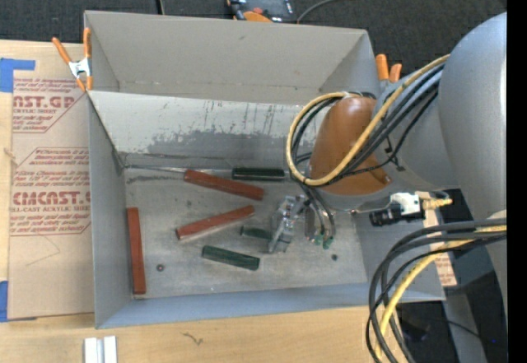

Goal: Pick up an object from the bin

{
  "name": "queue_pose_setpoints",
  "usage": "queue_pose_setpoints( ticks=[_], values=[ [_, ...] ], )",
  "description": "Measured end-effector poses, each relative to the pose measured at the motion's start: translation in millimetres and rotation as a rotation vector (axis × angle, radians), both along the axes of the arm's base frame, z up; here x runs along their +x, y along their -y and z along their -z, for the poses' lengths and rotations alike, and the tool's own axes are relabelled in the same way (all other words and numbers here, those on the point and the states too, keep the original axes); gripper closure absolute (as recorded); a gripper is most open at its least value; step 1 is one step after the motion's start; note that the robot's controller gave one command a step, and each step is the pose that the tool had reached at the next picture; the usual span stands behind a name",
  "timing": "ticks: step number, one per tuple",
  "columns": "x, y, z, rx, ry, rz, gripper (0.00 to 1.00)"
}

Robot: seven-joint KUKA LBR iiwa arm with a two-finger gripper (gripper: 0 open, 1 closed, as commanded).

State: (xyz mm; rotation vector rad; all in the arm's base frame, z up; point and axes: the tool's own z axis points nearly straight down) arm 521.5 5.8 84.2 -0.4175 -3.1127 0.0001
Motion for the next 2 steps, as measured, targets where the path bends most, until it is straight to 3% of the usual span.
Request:
queue_pose_setpoints(
  ticks=[1, 2],
  values=[
    [-14.3, 32, -105, -0.001, 0.009, 0.025, 1.00],
    [31.2, -19, -167, 0.002, 0.013, 0.034, 1.00]
  ],
)
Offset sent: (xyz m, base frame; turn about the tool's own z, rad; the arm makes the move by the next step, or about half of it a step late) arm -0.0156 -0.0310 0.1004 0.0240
